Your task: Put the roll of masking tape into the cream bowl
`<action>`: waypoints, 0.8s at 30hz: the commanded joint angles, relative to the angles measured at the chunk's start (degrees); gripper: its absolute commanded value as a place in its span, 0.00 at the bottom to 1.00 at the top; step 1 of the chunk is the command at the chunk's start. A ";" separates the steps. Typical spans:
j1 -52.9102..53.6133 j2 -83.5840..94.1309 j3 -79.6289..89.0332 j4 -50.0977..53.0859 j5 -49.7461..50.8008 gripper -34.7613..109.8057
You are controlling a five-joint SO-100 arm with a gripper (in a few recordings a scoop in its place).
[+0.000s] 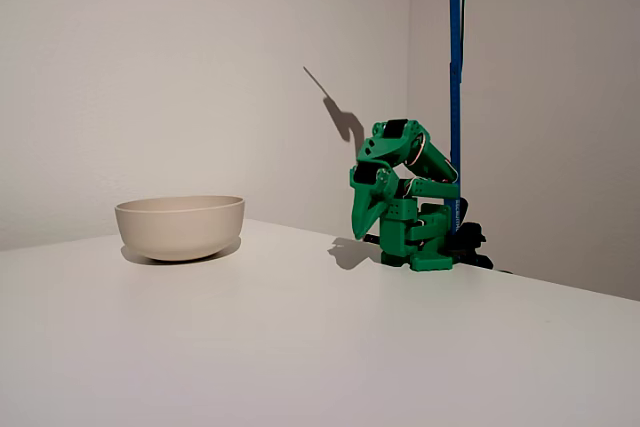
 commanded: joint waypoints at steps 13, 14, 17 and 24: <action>-4.57 0.53 2.64 -1.58 5.63 0.18; -4.13 0.53 2.55 -1.14 5.10 0.18; -1.14 0.53 2.37 -0.18 5.36 0.18; -0.35 0.53 2.37 -0.44 5.54 0.18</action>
